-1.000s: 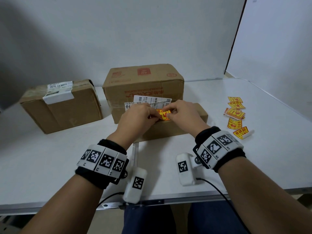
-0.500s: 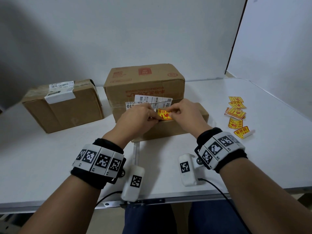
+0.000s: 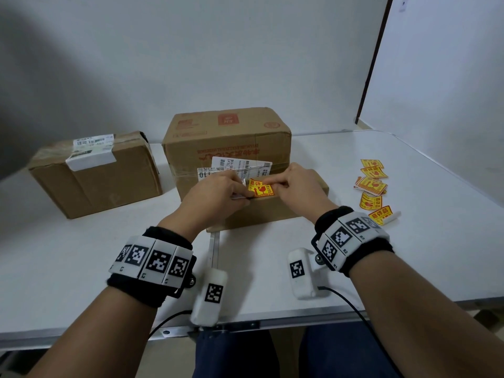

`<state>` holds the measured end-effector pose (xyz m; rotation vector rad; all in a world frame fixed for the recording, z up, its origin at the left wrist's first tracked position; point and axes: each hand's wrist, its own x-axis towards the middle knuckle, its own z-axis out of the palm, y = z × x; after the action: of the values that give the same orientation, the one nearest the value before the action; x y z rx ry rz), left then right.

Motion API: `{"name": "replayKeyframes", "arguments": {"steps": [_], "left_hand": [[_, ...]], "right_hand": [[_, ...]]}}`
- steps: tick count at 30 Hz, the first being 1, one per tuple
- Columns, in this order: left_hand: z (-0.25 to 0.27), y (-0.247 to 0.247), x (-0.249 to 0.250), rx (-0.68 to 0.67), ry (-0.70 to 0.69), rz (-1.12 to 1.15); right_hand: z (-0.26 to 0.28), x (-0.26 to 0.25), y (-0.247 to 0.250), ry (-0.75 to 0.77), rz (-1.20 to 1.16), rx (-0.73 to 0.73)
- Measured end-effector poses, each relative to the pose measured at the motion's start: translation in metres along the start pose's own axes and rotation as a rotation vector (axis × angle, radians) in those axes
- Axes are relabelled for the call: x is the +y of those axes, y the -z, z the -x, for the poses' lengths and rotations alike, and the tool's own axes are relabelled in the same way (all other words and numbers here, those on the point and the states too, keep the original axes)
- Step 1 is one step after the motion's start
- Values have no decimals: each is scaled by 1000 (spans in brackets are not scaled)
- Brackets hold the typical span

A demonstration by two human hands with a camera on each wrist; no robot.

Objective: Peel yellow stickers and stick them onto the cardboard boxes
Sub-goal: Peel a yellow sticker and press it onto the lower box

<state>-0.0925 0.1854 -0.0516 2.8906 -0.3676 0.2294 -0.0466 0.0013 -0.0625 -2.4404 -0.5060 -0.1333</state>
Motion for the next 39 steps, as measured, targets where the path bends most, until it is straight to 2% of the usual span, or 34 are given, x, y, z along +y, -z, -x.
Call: {"name": "replayKeyframes", "arguments": {"steps": [11,16,22,29,39], "left_hand": [[-2,2,-10,-45,124,251],[0,-1,-13,-67,237,310],[-1,-2,-14,-65,251,333],[-4,-2,-16,-76,240,320],[-3,-1,-14,-72,235,324]], "right_hand": [[1,4,0,61,13,-5],[2,-3,-1,144,107,-87],[-3,-15,-3,149,341,-144],[-1,-31,-4,106,501,-276],[23,-33,0,203,582,-260]]}}
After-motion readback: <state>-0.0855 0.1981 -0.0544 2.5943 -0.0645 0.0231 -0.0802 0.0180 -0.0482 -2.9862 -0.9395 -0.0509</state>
